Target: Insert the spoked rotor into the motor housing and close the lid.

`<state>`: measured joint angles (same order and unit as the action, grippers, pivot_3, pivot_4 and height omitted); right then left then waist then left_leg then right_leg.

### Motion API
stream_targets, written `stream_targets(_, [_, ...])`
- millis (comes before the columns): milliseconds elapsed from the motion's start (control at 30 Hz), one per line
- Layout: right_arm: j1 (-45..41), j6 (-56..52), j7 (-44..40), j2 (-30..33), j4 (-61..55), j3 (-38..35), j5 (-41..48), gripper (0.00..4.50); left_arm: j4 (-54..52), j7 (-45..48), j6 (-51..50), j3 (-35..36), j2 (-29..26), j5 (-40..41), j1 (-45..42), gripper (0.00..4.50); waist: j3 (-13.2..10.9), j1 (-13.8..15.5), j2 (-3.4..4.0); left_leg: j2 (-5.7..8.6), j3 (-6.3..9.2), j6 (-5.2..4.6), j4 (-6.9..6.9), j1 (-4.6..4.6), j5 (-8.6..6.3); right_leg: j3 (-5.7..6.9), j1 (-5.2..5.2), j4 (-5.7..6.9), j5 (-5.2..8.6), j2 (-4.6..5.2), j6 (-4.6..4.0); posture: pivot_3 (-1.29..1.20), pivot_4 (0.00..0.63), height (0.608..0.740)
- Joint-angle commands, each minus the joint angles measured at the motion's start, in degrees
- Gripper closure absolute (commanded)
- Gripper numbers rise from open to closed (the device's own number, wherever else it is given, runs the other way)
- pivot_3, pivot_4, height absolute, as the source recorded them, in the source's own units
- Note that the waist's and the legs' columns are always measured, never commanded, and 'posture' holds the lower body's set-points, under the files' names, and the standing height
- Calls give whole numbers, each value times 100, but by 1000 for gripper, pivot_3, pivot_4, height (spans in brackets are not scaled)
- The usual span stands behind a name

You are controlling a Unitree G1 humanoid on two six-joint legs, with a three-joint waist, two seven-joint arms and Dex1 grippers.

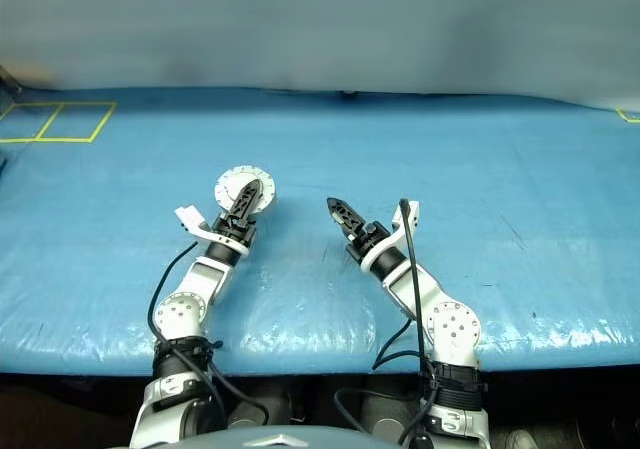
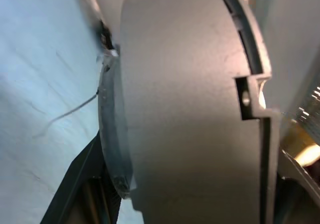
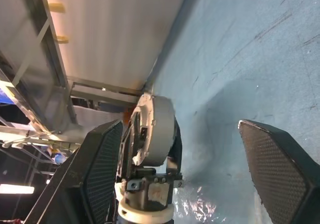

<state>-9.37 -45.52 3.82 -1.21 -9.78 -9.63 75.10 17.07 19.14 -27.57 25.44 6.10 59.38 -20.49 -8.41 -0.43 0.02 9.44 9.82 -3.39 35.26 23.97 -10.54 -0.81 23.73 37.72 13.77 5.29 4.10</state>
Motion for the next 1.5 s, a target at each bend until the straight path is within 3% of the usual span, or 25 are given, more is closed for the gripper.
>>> stream_targets(33, [9, 53, -81, 5, -242, 16, -38, 638, 404, -135, 217, 103, -50, -62, -625, 1594, -4, 13, -6, 2, 0, -8, 3, 3, 3, 1, 1, 0, -2, 0, 3, 0, 150, 740])
stream_targets(400, [134, 167, -82, -24, -391, -10, -217, 638, 2297, -473, 712, 405, -359, -669, -1887, 1594, -6, -41, -10, 6, -6, -20, 20, 12, 2, -4, -9, 8, -8, -1, 12, 0, 150, 740])
stream_targets(533, [128, 207, -68, -57, -395, 47, -310, 602, 2407, -814, 869, 406, -392, -975, -1836, 534, -5, -42, -10, 4, -6, -11, 20, 9, 6, -6, -5, 11, -8, -2, 11, 0, 150, 740])
stream_targets(600, [110, 209, -67, -78, -381, 64, -339, 602, 2336, -931, 939, 487, -377, -989, -1745, 14, -2, -47, -9, 3, -7, -21, 21, -8, -1, -7, -10, 11, -8, -3, 11, 0, 150, 740])
stream_targets(1100, [-56, 24, -122, -106, -189, 137, -476, 602, -326, -1794, 954, 716, -359, -798, -44, 14, 2, -187, -5, -10, -24, -11, 17, -29, -5, -28, -16, 14, -8, -19, 9, 0, 150, 740])
stream_targets(1500, [-151, -28, -178, -86, -112, 170, -548, 602, -509, -1571, 469, 678, -281, -83, -57, 14, 1, -85, -6, -8, -23, 5, 25, -21, -16, -19, -14, 12, -9, -19, 9, 0, 150, 740])
